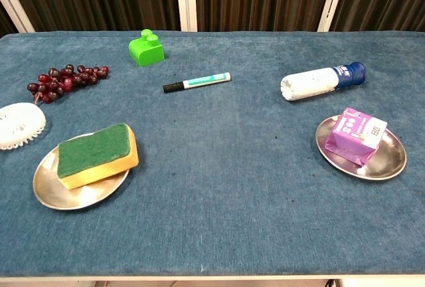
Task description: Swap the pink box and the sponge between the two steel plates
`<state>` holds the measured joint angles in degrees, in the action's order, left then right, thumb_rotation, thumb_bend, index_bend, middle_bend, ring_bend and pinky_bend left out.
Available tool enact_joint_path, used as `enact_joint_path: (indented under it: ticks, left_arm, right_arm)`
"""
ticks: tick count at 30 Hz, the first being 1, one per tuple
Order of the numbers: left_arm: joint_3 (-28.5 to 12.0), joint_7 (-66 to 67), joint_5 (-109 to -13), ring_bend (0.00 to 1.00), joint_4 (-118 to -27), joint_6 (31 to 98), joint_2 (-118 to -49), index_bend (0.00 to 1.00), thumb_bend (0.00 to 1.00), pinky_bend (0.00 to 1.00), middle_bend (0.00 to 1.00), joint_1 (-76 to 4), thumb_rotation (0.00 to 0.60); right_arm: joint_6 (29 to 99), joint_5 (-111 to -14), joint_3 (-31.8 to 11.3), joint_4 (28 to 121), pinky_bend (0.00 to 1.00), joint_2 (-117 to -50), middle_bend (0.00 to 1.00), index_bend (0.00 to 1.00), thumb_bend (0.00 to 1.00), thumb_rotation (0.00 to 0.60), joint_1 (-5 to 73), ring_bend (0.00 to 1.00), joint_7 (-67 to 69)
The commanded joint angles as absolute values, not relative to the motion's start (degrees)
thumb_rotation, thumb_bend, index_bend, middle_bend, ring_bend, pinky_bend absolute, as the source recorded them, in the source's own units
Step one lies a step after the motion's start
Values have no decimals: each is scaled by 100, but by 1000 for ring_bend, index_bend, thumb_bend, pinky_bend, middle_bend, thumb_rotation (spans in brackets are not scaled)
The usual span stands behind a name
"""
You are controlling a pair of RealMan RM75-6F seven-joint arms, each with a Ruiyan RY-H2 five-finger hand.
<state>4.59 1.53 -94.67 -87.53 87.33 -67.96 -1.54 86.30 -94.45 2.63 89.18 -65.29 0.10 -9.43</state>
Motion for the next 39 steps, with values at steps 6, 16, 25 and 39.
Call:
enact_joint_path:
  ticks: [6,16,25,39]
  left_arm:
    - [443,74,-9499,0,-8746,8793,-6779,71,48,32,0,-150,600]
    - [369,-63,-9400,0,-8697,8811,-6757,71,48,32,0,-152,600]
    - [320,-76,-9263,0,-8731,8767,-6747,72,47,32,0,-144,600]
    - [333,-122,-9304,0,-8719,8859,-6740,72,48,32,0,-92,600]
  right_arm:
    - [8485,-9418,230,8872,0,-6572,0,0,119,600,113,0,-946]
    - [6410,-9202,-312,8956,0,-6823,0,0,118,600,1694,0,-1327]
    - [5172,-8711,-661,8684,0,-7557,0,0,213,600,2779,0,-1977]
    - [5065,-8464,-469,8498,570,-7884,547,678,365,600,3091,493,-2271]
